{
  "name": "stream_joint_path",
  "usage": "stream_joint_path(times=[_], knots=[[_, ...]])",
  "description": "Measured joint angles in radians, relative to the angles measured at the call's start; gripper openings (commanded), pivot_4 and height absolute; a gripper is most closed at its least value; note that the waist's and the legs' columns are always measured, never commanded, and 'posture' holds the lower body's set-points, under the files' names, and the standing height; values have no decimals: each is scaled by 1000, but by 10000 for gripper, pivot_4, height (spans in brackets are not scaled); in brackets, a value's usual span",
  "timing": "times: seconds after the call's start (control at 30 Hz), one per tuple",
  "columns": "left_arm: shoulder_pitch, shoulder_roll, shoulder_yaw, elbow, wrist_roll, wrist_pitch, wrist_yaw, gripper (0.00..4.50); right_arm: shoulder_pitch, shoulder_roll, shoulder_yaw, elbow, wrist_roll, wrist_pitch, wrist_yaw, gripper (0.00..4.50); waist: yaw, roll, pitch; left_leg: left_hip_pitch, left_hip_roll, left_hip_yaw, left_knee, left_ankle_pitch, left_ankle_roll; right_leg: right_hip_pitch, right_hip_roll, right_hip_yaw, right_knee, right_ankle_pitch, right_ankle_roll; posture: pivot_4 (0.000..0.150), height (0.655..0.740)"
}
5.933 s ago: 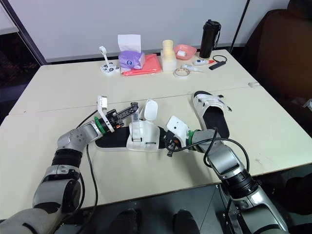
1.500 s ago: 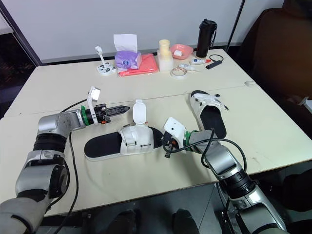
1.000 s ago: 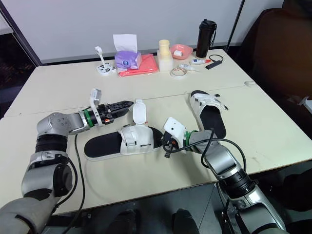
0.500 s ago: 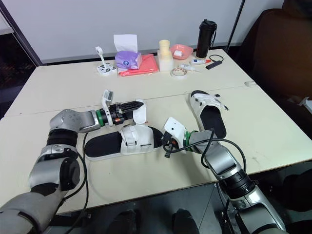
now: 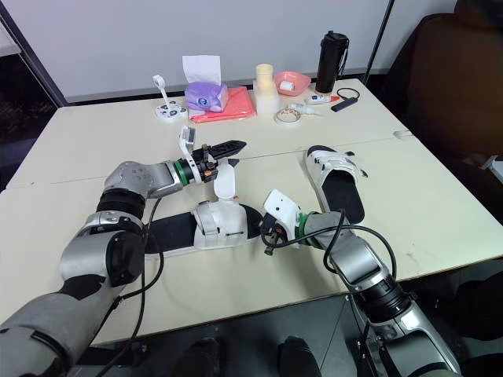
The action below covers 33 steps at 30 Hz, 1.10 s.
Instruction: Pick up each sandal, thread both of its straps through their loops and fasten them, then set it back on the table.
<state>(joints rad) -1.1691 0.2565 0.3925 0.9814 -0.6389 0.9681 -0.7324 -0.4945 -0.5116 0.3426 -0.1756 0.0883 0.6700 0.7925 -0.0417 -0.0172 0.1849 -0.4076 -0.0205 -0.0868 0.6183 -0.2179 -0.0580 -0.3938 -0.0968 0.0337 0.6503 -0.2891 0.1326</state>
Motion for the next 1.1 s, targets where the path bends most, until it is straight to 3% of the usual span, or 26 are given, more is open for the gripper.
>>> stream_joint_path(times=[0.8, 0.9, 1.1], knots=[[22, 17, -1, -130, -10, 43, -31, 44670, 1, 0, 0, 0, 0, -1, -1, 0, 0, 0, 0, 0, 0, 0, 0, 0, 0, 0, 0, 0, 0, 0, 0, 1500, 7400], [21, 17, -2, -130, -10, 28, -31, 36825, 0, 0, 1, 1, 0, -2, 0, 0, 0, 0, 0, 0, 0, 0, 0, 0, 0, 0, 0, 0, 0, 0, 0, 1500, 7400], [21, 18, -1, -130, -11, 26, -32, 5176, -1, 0, 1, 2, 0, -2, 1, 0, 0, 0, 0, 0, 0, 0, 0, 0, 0, 0, 0, 0, 0, 0, 0, 1500, 7400]])
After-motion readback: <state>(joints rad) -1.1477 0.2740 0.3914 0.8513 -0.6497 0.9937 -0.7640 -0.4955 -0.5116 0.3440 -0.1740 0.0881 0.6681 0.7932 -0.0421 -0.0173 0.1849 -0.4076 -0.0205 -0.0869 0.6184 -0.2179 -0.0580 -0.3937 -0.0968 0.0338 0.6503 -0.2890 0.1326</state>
